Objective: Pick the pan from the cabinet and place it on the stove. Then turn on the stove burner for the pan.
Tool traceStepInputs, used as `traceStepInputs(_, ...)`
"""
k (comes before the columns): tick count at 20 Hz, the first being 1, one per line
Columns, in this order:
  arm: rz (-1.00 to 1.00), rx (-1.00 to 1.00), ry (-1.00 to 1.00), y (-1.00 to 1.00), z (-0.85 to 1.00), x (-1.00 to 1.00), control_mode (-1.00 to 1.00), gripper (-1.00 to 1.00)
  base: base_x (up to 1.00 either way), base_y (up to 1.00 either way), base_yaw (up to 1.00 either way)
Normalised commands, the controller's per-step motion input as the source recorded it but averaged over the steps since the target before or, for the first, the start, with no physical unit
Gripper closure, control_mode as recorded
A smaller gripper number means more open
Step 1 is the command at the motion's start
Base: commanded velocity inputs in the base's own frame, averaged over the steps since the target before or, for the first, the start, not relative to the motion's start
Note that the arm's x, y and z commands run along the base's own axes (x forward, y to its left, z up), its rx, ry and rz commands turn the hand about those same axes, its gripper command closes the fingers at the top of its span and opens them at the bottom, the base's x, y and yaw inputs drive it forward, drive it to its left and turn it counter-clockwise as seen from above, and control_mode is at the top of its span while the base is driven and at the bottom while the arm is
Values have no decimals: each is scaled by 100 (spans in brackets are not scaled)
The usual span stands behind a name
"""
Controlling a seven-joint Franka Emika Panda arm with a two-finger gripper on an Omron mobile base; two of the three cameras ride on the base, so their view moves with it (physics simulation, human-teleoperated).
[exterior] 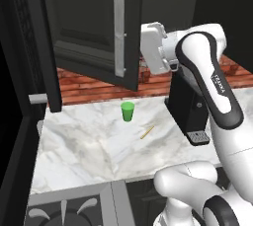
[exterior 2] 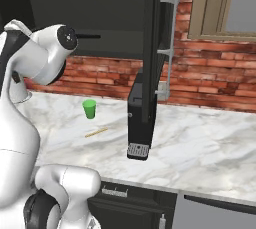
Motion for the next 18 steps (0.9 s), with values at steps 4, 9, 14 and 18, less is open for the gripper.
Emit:
traceStepInputs(4, 23, 0, 0, 61, 0, -55, -100, -100, 0, 0, 0)
traceStepInputs(9, 21, 0, 0, 67, 0, -49, -100, -100, 0, 0, 0)
traceStepInputs(14, 13, 0, -2, 65, 0, -36, -100, -100, 0, 0, 0)
traceStepInputs(18, 3, 0, -11, 49, 0, -35, -100, -100, 0, 0, 0)
